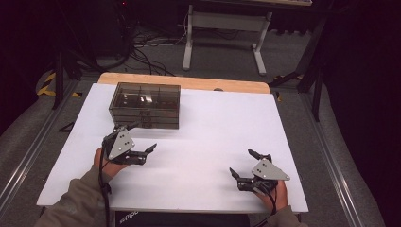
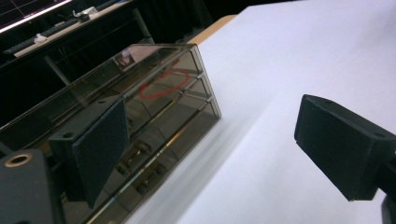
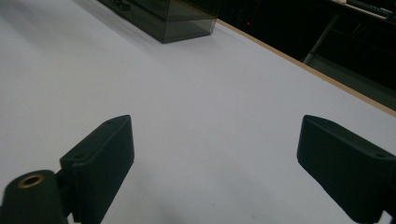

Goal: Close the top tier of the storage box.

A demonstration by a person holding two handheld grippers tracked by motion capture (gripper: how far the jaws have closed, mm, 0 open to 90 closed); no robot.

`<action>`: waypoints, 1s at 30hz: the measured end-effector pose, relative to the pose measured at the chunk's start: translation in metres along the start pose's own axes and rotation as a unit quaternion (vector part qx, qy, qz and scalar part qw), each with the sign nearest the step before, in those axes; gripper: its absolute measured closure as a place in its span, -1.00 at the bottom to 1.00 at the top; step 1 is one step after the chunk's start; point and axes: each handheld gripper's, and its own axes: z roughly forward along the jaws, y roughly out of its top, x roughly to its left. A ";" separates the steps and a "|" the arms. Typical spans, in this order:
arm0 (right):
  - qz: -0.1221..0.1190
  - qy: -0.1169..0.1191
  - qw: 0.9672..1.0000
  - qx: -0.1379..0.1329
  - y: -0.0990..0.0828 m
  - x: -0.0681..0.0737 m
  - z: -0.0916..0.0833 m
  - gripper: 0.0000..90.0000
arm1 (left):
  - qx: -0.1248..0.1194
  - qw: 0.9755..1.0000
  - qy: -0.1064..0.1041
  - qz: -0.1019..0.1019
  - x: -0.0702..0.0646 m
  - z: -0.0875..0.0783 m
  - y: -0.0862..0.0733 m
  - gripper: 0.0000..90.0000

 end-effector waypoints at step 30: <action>-0.005 0.010 1.000 -0.002 0.001 0.006 0.002 -0.74 | 0.057 0.998 0.009 -0.022 -0.004 -0.037 -0.048 -0.79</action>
